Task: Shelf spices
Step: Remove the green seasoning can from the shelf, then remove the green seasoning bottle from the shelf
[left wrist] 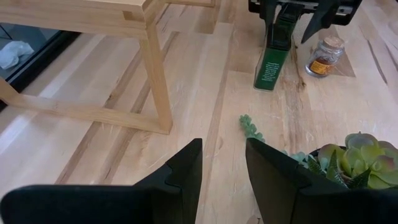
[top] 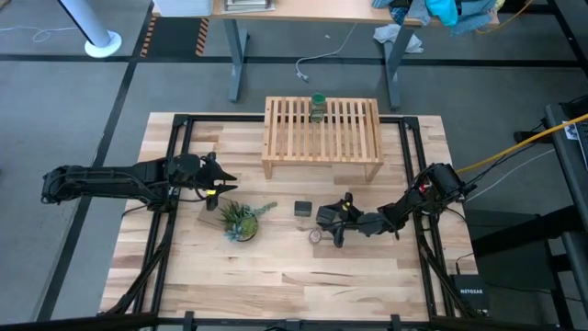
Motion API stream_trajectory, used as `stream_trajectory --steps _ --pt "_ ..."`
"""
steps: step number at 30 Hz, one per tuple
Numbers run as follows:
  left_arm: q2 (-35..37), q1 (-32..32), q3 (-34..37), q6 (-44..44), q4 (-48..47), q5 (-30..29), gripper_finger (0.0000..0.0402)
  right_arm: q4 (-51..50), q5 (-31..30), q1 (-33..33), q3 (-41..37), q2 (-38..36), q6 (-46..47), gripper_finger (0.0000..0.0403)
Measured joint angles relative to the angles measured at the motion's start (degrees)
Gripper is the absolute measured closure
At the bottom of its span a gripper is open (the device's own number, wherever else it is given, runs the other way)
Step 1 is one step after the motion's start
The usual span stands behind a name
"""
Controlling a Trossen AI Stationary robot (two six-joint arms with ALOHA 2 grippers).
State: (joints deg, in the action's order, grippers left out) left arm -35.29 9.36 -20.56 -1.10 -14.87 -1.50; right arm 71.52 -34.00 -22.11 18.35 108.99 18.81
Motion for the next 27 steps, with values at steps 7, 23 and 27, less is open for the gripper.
stream_trajectory --steps 7,23,27 --pt "0.0 0.0 0.0 0.0 0.0 0.0 0.0286 5.7 0.0 0.0 -2.0 -0.1 -1.6 0.0121" --pt "0.0 0.0 0.0 0.0 0.0 0.0 0.0286 18.5 -1.6 0.0 -8.4 -2.2 -4.0 0.0121" --pt "0.0 0.0 0.0 0.0 0.0 0.0 0.0286 18.5 -1.5 0.0 -8.4 -6.6 -9.1 0.0121"
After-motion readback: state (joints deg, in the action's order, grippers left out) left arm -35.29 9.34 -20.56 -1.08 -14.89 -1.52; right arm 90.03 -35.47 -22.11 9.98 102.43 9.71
